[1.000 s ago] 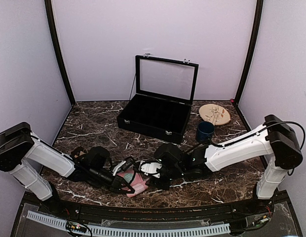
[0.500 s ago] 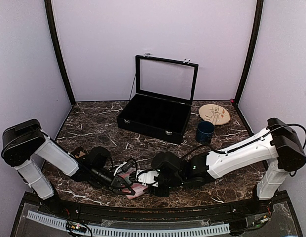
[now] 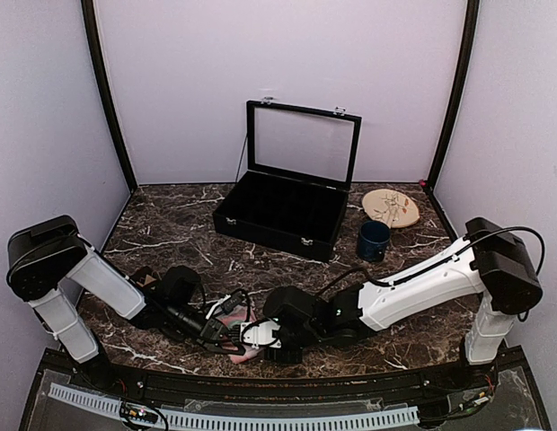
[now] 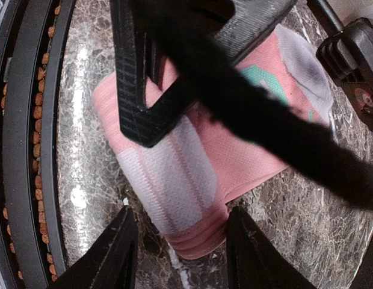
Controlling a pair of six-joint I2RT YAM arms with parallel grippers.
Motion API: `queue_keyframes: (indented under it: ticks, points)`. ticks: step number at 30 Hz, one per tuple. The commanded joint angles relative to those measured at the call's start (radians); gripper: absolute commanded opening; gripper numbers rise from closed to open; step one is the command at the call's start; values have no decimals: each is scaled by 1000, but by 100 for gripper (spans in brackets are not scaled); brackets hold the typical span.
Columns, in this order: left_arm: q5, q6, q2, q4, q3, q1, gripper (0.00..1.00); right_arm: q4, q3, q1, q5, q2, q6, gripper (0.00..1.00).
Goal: Roll the socks
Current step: Roll the sock at the center of the board.
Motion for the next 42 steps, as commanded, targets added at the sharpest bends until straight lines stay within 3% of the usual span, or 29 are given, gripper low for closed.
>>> queue_keyframes:
  ticks: [1, 13, 27, 37, 42]
  points:
    - [18, 13, 18, -24, 3, 4, 0, 16, 33, 12, 18, 24, -34, 47]
    - [42, 17, 21, -16, 10, 4, 0, 14, 39, 12, 7, 70, -70, 43]
    - [46, 9, 17, -1, 5, 7, 0, -9, 50, 11, -59, 107, -77, 19]
    - [-209, 106, -130, -329, 90, 20, 35, -54, 67, 6, -69, 119, -65, 10]
    - [-373, 144, -217, -481, 142, 23, 39, -75, 81, -4, -77, 123, -50, 8]
